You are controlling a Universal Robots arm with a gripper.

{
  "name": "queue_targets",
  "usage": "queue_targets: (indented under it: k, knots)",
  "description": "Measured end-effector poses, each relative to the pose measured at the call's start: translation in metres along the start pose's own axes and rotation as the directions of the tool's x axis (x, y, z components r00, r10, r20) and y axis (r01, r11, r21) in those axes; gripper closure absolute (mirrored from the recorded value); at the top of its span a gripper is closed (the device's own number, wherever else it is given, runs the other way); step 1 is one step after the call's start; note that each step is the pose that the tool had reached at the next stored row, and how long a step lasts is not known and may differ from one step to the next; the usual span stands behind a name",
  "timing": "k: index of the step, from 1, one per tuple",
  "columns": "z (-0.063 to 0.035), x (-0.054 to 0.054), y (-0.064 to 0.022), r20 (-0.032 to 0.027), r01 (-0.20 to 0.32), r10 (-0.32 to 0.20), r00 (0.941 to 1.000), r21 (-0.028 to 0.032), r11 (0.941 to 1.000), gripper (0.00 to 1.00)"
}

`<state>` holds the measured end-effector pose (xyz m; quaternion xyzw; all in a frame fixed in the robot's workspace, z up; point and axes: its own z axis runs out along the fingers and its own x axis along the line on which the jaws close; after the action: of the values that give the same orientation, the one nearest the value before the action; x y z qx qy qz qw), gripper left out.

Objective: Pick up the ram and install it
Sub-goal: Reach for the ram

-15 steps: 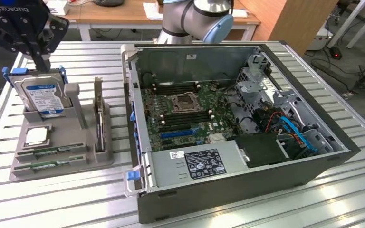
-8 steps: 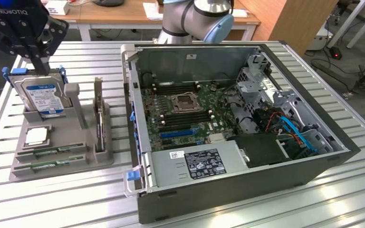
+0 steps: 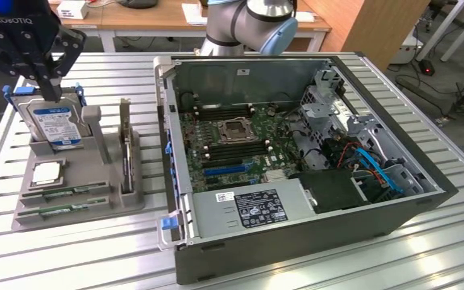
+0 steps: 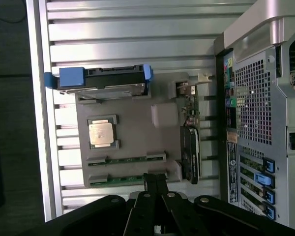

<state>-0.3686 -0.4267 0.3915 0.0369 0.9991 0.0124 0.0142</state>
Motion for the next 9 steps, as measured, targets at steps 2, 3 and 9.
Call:
queue_targets:
  k: [2,3,9]
  knots:
    - [0.0,-0.0002,-0.0032,0.0,0.0,0.0,1.0,-0.0002,1.0,0.91]
    - [0.0,-0.0003,-0.0045,0.0001,0.0,0.0,1.0,-0.0001,1.0,0.91]
    - [0.0001,-0.0004,-0.0055,0.0,0.0,0.0,1.0,-0.0001,1.0,0.91]
